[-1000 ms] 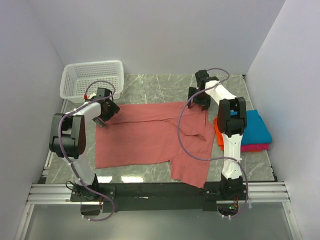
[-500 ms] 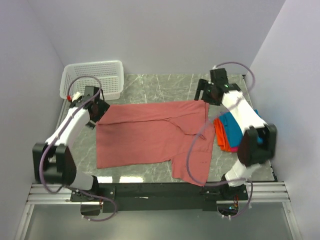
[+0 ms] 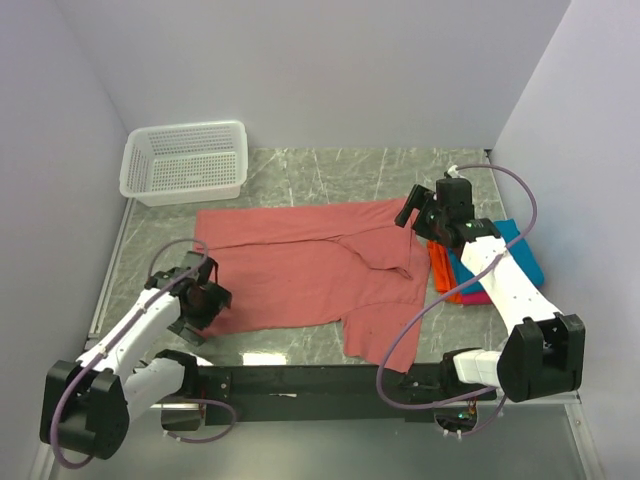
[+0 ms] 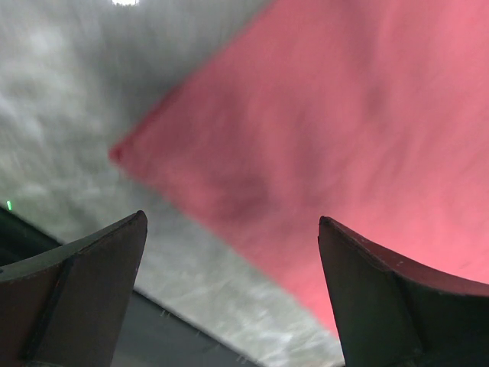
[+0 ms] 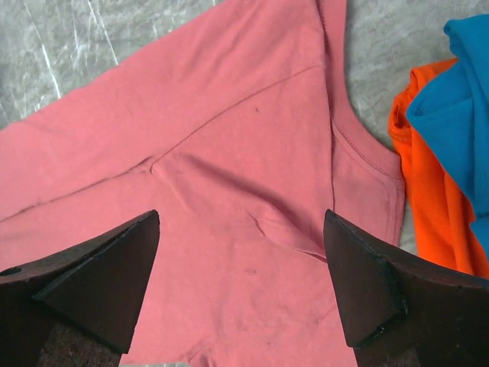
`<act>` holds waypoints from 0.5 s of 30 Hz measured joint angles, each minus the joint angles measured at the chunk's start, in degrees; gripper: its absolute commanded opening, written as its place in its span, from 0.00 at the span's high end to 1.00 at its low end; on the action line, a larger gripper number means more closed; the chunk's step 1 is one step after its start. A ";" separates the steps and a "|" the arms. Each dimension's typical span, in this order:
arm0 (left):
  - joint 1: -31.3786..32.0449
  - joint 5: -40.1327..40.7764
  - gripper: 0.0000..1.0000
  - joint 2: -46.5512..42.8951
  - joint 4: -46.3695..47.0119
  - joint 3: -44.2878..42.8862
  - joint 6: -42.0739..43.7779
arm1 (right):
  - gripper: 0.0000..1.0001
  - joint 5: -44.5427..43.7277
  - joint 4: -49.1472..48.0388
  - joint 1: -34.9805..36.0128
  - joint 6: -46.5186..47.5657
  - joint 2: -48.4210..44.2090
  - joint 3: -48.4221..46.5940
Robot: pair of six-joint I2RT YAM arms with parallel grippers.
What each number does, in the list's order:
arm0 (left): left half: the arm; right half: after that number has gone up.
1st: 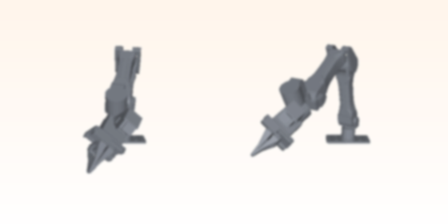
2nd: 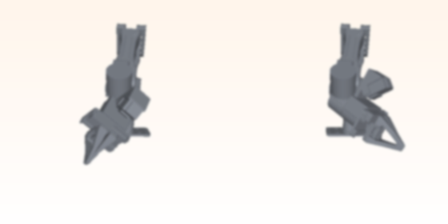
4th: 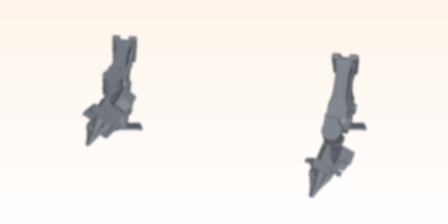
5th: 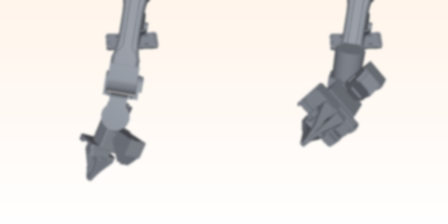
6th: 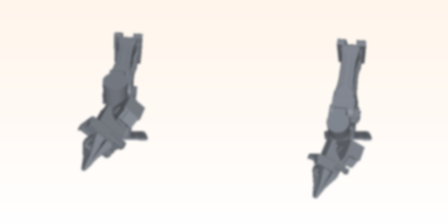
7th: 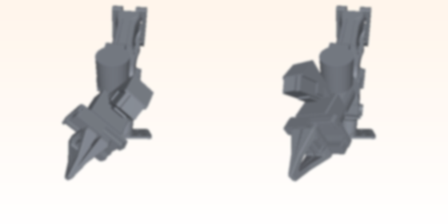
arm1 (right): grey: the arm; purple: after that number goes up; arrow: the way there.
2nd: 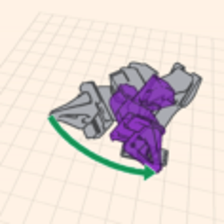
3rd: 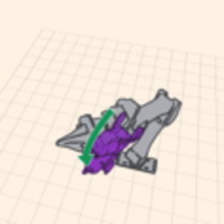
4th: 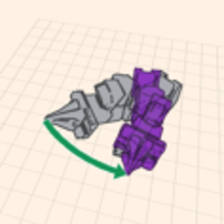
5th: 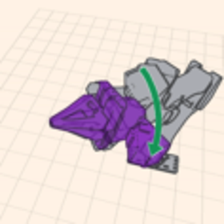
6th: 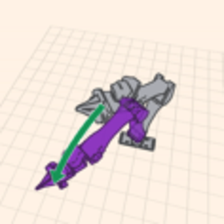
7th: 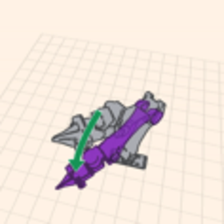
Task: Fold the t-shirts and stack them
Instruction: Fold the tshirt
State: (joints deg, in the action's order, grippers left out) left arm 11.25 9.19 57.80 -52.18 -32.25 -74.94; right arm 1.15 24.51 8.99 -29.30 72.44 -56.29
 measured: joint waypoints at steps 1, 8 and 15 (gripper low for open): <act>1.84 -0.72 0.01 -0.31 -0.52 0.68 -1.27 | 0.06 -0.04 -0.17 -0.02 -0.07 0.00 0.17; 6.32 -2.69 0.03 -0.07 -1.62 3.98 -8.52 | 0.05 -0.07 -0.92 -0.07 0.17 0.02 0.17; 6.36 2.73 0.36 -1.14 -2.38 4.72 -13.92 | 0.05 0.17 -0.87 -0.31 0.63 0.04 0.17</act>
State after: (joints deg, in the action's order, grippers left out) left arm 17.61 11.92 56.66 -54.57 -27.53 -88.86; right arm 1.32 23.64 8.69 -28.67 72.49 -56.12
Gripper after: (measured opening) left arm 0.709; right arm 0.953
